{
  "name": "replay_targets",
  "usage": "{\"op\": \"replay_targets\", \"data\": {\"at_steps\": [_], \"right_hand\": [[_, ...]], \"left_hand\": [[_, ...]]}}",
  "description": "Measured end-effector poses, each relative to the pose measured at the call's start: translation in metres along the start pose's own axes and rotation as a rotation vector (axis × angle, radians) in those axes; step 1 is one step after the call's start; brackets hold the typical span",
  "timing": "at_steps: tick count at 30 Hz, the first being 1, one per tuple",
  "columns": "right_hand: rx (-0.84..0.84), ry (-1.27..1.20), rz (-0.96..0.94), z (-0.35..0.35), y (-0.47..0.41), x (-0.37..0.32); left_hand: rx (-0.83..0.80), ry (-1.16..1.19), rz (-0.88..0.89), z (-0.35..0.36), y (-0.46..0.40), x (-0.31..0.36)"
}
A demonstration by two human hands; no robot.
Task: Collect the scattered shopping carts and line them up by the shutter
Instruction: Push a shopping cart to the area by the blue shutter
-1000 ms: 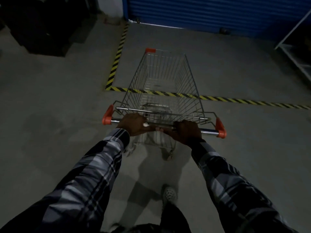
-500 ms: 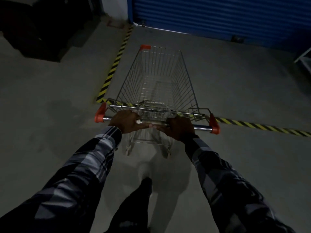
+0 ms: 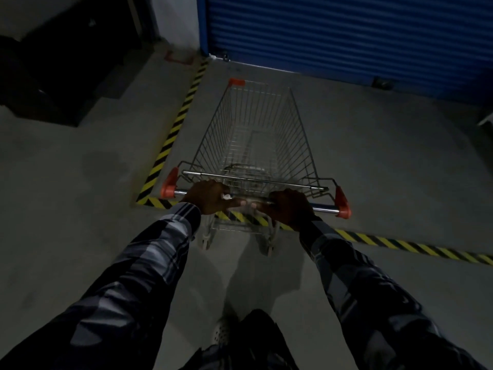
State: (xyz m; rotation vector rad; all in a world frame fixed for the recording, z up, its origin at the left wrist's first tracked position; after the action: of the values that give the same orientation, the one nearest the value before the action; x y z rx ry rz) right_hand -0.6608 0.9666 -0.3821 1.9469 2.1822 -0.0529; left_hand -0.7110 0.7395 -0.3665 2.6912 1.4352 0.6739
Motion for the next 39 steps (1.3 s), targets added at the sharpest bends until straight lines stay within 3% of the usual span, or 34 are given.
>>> {"op": "replay_targets", "data": {"at_steps": [7, 12, 15, 21, 30, 35, 39], "right_hand": [[0.005, 0.047, -0.019, -0.029, -0.142, 0.056], [-0.08, 0.043, 0.003, -0.053, -0.244, 0.085], [-0.027, 0.05, -0.013, -0.065, -0.292, 0.095], [0.038, 0.053, -0.007, -0.082, -0.357, 0.102], [-0.037, 0.003, 0.212, -0.093, -0.394, 0.1], [0.251, -0.193, 0.31, -0.116, -0.363, 0.109], [0.4, -0.087, 0.537, -0.134, -0.293, 0.124]], "left_hand": [[0.046, -0.02, -0.018, -0.041, -0.147, -0.045], [0.045, -0.079, -0.074, -0.075, -0.242, -0.071], [0.096, -0.107, -0.087, -0.095, -0.286, -0.085], [0.094, -0.138, -0.119, -0.123, -0.35, -0.112], [0.03, -0.053, -0.088, -0.147, -0.396, -0.136], [0.134, 0.006, 0.181, -0.154, -0.42, -0.106], [0.075, 0.097, 0.456, -0.149, -0.413, -0.021]]}}
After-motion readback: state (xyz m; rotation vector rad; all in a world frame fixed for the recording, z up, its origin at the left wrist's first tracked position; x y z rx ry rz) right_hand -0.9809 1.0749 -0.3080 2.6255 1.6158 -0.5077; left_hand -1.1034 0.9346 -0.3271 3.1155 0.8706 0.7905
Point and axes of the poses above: each hand's wrist, its own y-axis away from the middle knuckle, its own z-axis out of the palm, x = y × z, the point moved 3 cm from there along -y, towards the middle knuckle, and after that the axes turned 1 degree about y, right-handed, at the moved point
